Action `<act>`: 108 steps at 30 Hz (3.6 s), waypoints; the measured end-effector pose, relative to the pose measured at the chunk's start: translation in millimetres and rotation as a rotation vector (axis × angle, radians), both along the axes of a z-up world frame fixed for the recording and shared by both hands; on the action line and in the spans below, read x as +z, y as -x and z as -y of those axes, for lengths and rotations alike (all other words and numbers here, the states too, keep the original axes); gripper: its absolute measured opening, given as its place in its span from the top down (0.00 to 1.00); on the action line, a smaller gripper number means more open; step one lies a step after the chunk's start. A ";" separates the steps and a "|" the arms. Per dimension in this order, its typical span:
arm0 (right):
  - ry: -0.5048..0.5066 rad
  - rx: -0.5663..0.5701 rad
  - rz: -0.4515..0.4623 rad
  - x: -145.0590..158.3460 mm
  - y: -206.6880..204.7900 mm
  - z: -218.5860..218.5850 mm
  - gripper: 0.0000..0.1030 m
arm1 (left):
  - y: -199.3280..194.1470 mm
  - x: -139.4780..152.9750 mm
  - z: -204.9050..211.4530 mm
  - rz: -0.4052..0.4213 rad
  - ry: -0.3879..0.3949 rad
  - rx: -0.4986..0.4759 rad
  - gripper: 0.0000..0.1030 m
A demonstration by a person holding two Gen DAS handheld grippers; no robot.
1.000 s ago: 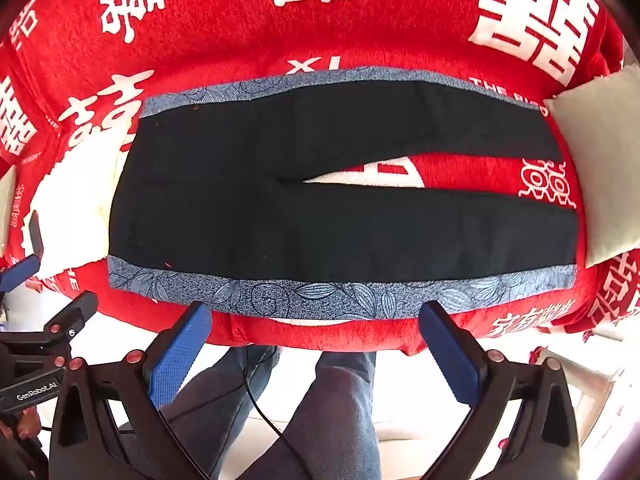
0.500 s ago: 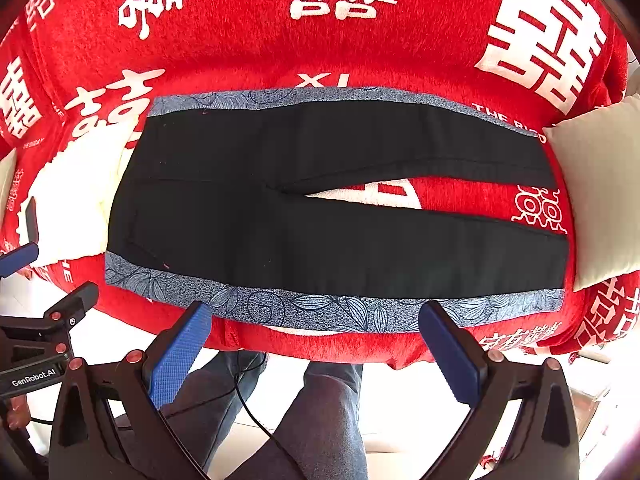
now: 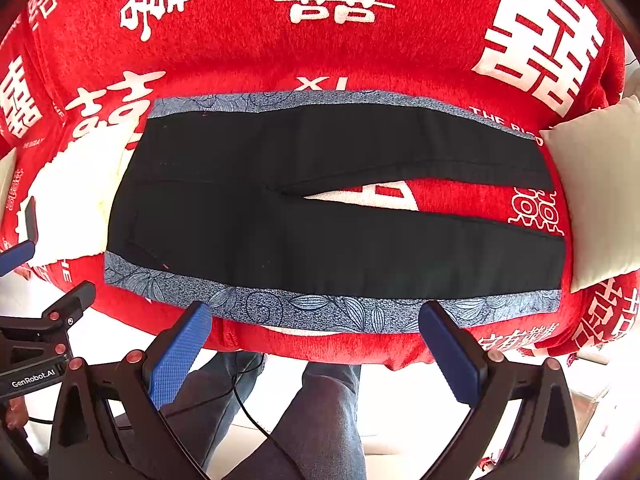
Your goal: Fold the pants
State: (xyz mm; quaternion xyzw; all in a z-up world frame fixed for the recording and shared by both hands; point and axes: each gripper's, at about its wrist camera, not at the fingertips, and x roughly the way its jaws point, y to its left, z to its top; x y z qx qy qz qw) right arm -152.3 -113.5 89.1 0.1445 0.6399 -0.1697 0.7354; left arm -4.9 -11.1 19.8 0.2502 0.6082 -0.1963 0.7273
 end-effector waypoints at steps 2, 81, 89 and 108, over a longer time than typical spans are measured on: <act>0.000 0.001 -0.001 0.1 0.4 0.1 0.00 | 1.0 0.1 -0.1 0.001 -0.001 0.001 0.00; -0.626 -0.353 0.127 -128.4 78.6 20.3 0.06 | 17.0 -94.8 -62.3 -0.159 0.165 0.324 0.00; -0.775 -0.551 0.239 -212.3 106.2 21.0 0.23 | 4.2 -160.6 -72.8 -0.229 0.263 0.403 0.00; -0.975 -0.650 0.547 -215.9 104.1 42.5 0.90 | 6.6 -195.3 -75.5 -0.366 0.457 0.478 0.00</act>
